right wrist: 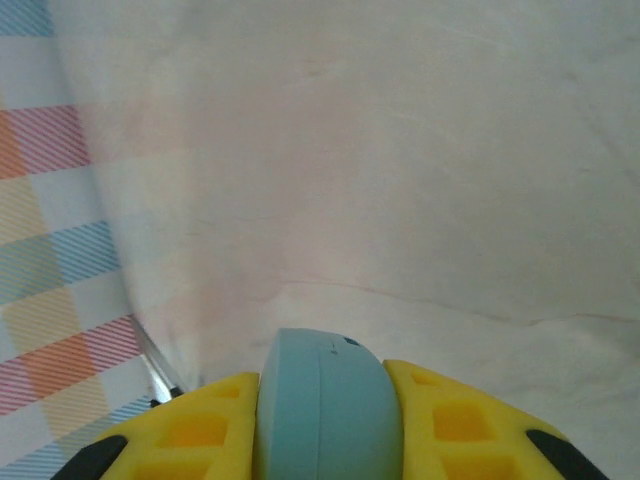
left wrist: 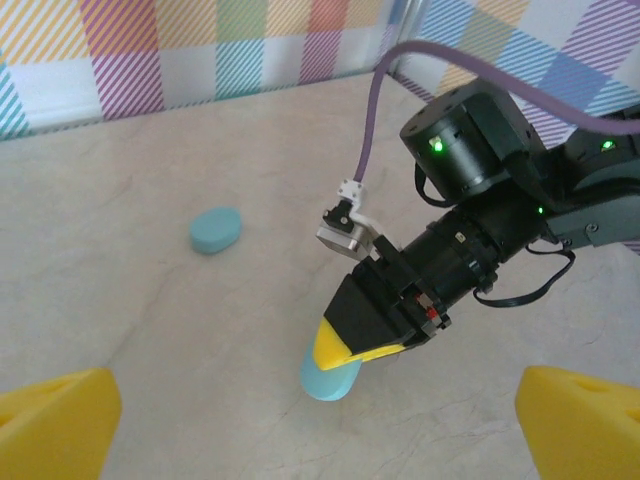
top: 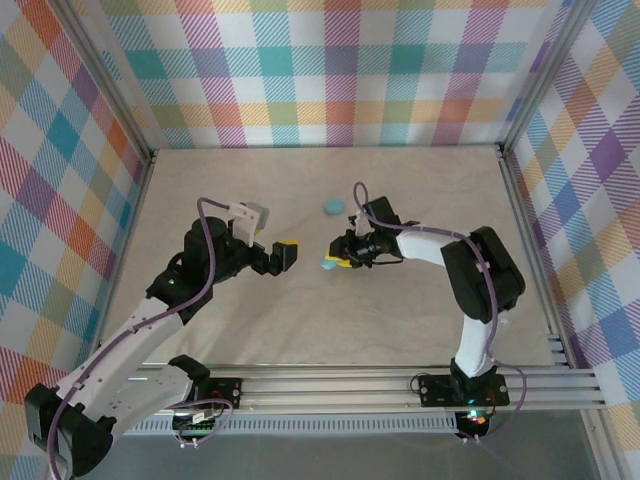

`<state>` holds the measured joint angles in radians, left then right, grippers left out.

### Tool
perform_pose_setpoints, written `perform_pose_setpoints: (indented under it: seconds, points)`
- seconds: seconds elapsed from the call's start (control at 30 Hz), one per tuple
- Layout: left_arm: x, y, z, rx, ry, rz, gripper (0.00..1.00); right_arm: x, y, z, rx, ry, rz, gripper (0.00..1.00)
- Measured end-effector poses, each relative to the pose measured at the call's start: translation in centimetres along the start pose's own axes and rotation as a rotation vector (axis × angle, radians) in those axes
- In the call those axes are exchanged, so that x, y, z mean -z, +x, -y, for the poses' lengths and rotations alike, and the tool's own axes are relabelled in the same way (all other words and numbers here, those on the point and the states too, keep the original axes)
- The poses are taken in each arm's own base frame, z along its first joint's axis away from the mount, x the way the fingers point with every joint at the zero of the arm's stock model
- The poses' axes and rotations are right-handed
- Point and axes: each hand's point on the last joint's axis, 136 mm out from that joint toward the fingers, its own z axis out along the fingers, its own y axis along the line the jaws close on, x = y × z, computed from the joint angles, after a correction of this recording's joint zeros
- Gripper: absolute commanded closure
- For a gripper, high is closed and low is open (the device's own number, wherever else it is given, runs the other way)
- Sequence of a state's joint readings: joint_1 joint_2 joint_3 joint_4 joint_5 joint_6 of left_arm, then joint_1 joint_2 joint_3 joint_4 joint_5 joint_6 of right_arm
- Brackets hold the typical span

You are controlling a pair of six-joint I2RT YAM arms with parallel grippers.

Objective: Insert the wireless bluetooth earbuds into the charging case

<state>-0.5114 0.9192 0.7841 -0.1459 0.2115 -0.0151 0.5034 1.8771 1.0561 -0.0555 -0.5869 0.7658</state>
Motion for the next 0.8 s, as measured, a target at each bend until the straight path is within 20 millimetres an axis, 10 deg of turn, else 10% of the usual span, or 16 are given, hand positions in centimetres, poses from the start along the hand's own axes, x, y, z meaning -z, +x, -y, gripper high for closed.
perform_pose_setpoints:
  seconds: [0.43, 0.6, 0.8]
  points:
    - [-0.3, 1.4, -2.6, 0.088, -0.088, -0.034, 0.00, -0.3, -1.0, 1.8, 0.067, 0.085, 0.063, 0.34]
    - [0.2, 1.6, -4.2, 0.110, -0.172, -0.033, 0.00, 3.1, -0.5, 0.9, 0.108, 0.164, 0.121, 0.03]
    - [1.6, 2.1, -7.4, 0.128, -0.320, -0.023, 0.00, 10.3, -0.2, -2.0, 0.265, 0.264, 0.280, 0.00]
